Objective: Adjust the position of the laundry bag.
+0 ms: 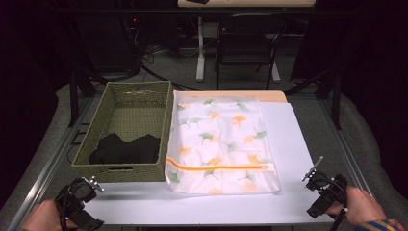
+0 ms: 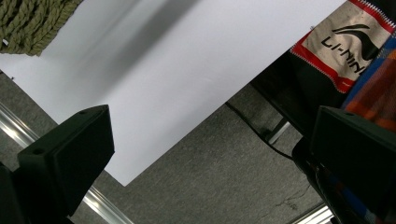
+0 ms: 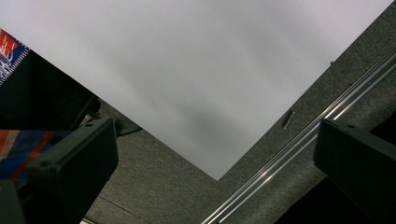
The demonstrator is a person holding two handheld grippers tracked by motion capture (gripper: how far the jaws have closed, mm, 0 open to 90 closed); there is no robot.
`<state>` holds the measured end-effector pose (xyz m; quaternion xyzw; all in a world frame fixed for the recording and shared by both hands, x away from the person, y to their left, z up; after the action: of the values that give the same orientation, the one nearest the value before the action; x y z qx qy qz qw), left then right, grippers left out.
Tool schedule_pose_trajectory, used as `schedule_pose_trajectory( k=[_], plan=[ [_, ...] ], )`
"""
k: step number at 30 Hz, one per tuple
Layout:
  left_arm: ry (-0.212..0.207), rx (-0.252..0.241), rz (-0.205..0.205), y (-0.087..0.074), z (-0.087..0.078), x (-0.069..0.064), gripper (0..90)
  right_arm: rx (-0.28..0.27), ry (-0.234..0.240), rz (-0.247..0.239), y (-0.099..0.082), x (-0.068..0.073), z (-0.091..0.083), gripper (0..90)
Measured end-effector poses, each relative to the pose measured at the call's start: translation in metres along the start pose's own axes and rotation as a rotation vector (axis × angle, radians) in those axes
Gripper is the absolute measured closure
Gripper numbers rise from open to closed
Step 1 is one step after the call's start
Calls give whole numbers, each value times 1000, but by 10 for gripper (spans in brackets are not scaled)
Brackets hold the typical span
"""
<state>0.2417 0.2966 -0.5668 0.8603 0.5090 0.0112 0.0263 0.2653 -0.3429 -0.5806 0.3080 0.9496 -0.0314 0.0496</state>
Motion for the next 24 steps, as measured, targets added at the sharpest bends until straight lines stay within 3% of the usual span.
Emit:
schedule_pose_trajectory(
  k=[24],
  plan=[
    [-4, -12, 11, 8, -1, -11, 0, -45, 3, 13, 4, 3, -4, 0]
  ],
)
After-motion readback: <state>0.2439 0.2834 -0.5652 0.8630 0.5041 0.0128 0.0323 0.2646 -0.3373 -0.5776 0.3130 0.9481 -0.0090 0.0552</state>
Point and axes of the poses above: each handheld gripper's, and its own axes: z roughly forward along the jaws, y roughly out of its top, x roughly to its left, the point moved 10 cm from there along z, roughly forward along the jaws, and after that the axes turned 15 degrees about -z, right-handed, at the moved point
